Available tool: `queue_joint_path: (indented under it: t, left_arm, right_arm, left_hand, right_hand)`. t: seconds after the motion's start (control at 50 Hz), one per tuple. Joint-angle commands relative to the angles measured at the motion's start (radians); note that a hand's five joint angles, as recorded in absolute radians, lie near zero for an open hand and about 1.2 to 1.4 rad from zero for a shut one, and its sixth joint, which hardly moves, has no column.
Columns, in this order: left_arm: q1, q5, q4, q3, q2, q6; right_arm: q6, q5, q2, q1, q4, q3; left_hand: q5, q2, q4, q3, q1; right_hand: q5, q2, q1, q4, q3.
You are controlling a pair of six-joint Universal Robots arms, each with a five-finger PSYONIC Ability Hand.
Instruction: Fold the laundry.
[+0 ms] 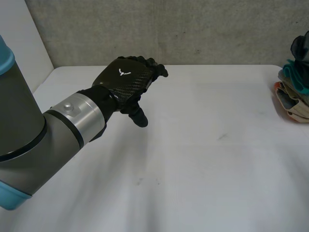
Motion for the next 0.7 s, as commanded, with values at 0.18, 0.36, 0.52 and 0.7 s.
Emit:
queue_joint_path:
  t: [0.18,0.36,0.52,0.7]
  left_arm:
    - [0.0,0.002,0.0,-0.002,0.019,-0.001]
    - [-0.011,0.014,0.003,-0.02,0.057,-0.022]
    - [-0.018,0.06,0.021,-0.044,0.105,-0.022]
    - [-0.017,0.075,0.021,-0.046,0.113,-0.025]
  right_arm:
    - [0.039,0.08,-0.275,-0.079,0.04,0.284]
    - [0.039,0.251,-0.355,-0.139,0.036,0.288]
    - [0.042,0.385,-0.41,-0.116,0.03,0.165]
    - [0.149,0.283,-0.549,0.186,-0.05,0.168]
  left_hand:
    - [0.006,-0.01,-0.009,-0.013,-0.015]
    - [0.006,-0.01,-0.009,-0.013,-0.015]
    - [-0.003,-0.018,-0.017,-0.022,-0.023]
    - [-0.005,-0.021,-0.02,-0.025,-0.026]
  right_hand:
    - [-0.086,-0.048,-0.029,-0.063,-0.041]
    - [-0.086,-0.048,-0.029,-0.063,-0.041]
    - [-0.086,-0.048,-0.029,-0.063,-0.041]
    - [-0.086,-0.048,-0.029,-0.063,-0.041]
